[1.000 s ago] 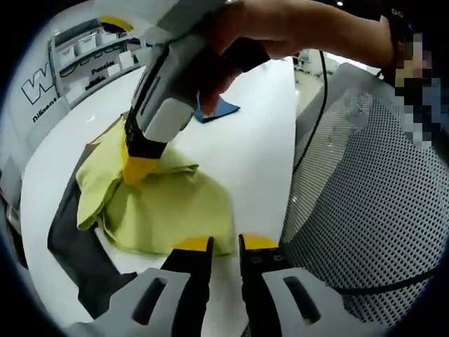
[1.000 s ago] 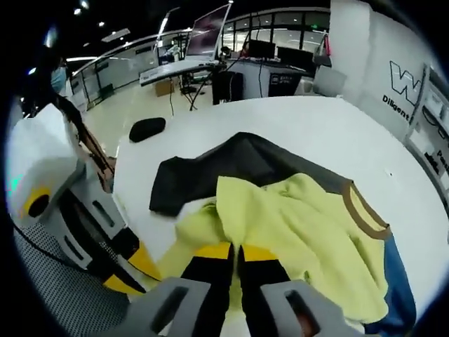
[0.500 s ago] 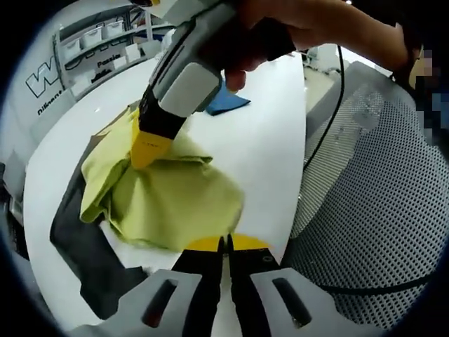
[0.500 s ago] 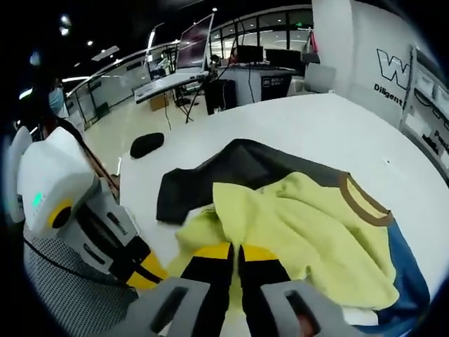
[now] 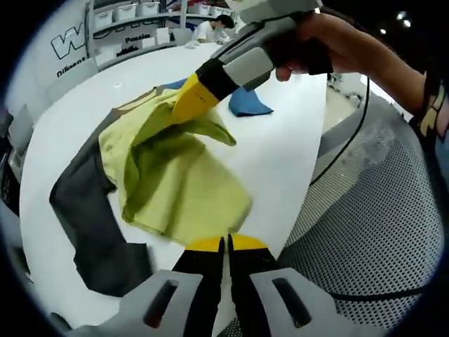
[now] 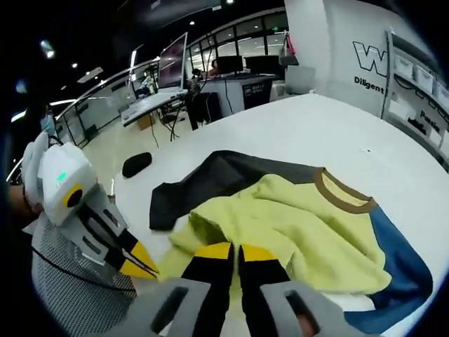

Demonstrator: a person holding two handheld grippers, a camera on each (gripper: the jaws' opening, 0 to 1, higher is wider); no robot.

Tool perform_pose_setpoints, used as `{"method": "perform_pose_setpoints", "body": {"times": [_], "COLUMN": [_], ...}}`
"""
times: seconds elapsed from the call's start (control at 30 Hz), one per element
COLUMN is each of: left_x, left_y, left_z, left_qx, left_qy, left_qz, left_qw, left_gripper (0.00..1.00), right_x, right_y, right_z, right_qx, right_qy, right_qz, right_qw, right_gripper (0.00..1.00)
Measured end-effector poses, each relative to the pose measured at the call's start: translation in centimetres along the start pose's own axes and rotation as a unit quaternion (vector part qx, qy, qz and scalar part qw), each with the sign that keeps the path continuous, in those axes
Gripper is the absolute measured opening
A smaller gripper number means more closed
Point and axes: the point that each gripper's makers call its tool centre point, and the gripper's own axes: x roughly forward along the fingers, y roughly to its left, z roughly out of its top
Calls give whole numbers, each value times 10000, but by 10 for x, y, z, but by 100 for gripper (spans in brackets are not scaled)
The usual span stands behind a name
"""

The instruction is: Fold the garment on the visible template until the final outline fits inside the template.

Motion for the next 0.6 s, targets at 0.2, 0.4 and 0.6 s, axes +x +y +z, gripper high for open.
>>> {"method": "perform_pose_setpoints", "body": {"times": [0.2, 0.4, 0.6], "left_x": [-5, -8, -17], "left_y": [1, 5, 16], "left_z": [-2, -3, -6], "left_qx": [-148, -25, 196], "left_qy": [5, 61, 212], "left_qz": [30, 133, 373], "left_qw": [9999, 9999, 9989], "left_gripper": [0, 0, 0], "right_x": [-17, -27, -41], "right_y": [-12, -20, -29], "right_z": [-12, -25, -31], "right_qx": [171, 332, 469], "right_qy": [11, 62, 106], "right_qz": [-147, -248, -299], "right_qw": [9997, 9991, 9984], "right_gripper": [0, 0, 0]}}
